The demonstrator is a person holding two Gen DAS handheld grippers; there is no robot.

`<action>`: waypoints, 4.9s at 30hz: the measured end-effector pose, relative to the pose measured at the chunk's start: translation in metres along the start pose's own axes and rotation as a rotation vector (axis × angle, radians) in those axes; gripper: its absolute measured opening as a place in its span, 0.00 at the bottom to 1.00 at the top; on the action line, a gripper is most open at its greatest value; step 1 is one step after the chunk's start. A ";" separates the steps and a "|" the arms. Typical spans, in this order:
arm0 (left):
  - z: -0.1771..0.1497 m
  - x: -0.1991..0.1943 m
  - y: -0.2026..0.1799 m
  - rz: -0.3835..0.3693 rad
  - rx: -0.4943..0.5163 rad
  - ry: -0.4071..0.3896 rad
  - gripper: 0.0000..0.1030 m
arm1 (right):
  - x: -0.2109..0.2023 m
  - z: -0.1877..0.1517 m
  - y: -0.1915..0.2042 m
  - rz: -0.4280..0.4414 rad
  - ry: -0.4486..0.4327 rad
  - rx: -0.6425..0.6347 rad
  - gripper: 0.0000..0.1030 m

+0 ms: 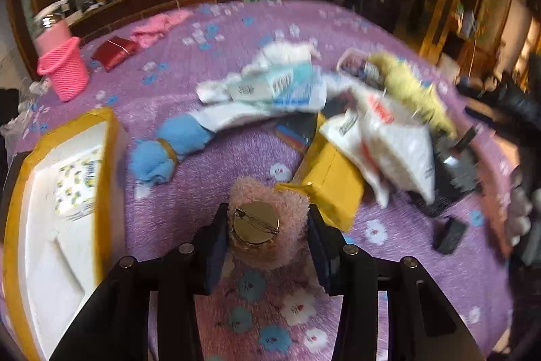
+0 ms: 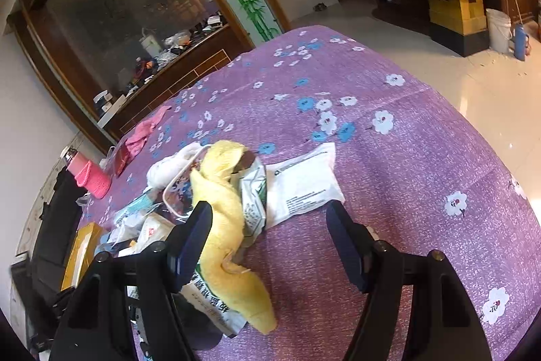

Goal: Organize soft objects
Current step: 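Grasp the pink fuzzy plush with the left tool while the right tool grasps the yellow cloth, then drop the pink plush into the box with left tool while right tool drops yellow cloth, then grasp the yellow foil packet with the left tool, then place the yellow packet in the box with left tool while right tool grasps blue cloth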

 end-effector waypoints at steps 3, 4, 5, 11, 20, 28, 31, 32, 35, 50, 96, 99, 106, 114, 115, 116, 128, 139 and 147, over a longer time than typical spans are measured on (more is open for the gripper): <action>-0.003 -0.039 -0.003 -0.041 -0.039 -0.087 0.44 | 0.004 0.000 -0.005 -0.005 0.011 0.016 0.67; -0.005 -0.048 -0.003 -0.053 -0.051 -0.107 0.44 | 0.005 0.000 -0.006 -0.007 0.016 0.019 0.67; -0.009 -0.059 -0.002 -0.066 -0.068 -0.128 0.45 | 0.007 0.000 -0.007 -0.014 0.019 0.020 0.67; -0.032 -0.099 0.017 -0.142 -0.198 -0.200 0.45 | 0.013 -0.004 -0.004 -0.013 0.040 0.003 0.67; -0.045 -0.131 0.049 -0.090 -0.228 -0.257 0.45 | 0.022 0.000 0.067 0.072 0.153 -0.219 0.63; -0.072 -0.145 0.092 -0.025 -0.313 -0.270 0.45 | 0.067 -0.004 0.063 -0.084 0.261 -0.295 0.36; -0.080 -0.141 0.118 0.030 -0.356 -0.248 0.45 | 0.042 0.004 0.064 -0.060 0.204 -0.260 0.36; -0.084 -0.138 0.128 0.055 -0.376 -0.232 0.45 | 0.030 0.008 0.066 -0.055 0.179 -0.257 0.36; -0.095 -0.125 0.152 0.111 -0.425 -0.170 0.45 | -0.014 0.017 0.082 0.002 0.107 -0.267 0.36; -0.046 -0.021 0.217 0.163 -0.520 0.073 0.50 | -0.054 -0.054 0.229 0.296 0.197 -0.455 0.36; -0.122 -0.168 0.208 -0.002 -0.650 -0.308 0.77 | 0.055 -0.161 0.362 0.268 0.405 -0.535 0.65; -0.114 -0.165 0.183 -0.038 -0.567 -0.308 0.78 | 0.026 -0.136 0.326 0.251 0.315 -0.531 0.70; -0.079 -0.139 0.105 -0.120 -0.400 -0.225 0.78 | -0.027 -0.051 0.193 0.073 0.078 -0.383 0.78; -0.034 -0.085 -0.001 -0.015 -0.036 -0.144 0.78 | -0.007 -0.010 0.081 0.001 0.020 -0.187 0.77; -0.029 -0.071 -0.009 0.021 0.010 -0.112 0.78 | -0.003 -0.010 0.073 0.007 0.021 -0.172 0.77; -0.026 -0.060 -0.014 0.045 0.042 -0.090 0.78 | 0.002 -0.010 0.065 0.023 0.020 -0.149 0.77; 0.018 0.042 -0.056 0.211 0.376 0.016 0.78 | 0.009 -0.011 0.034 0.113 0.060 -0.019 0.77; -0.006 0.011 -0.041 0.034 0.152 0.043 0.49 | 0.012 -0.012 0.027 0.101 0.077 0.011 0.77; -0.041 -0.005 -0.035 0.067 0.151 0.068 0.69 | 0.017 -0.016 0.027 0.087 0.098 0.010 0.77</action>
Point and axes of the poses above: each gripper's, at about its wrist camera, not at the fingertips, and x roughly the way its jaws point, y to its left, z to its top, the point moved 8 cm from there along x, roughly the way its jaws point, and after that the axes turned 4 degrees about y, right-handed, at the moved point
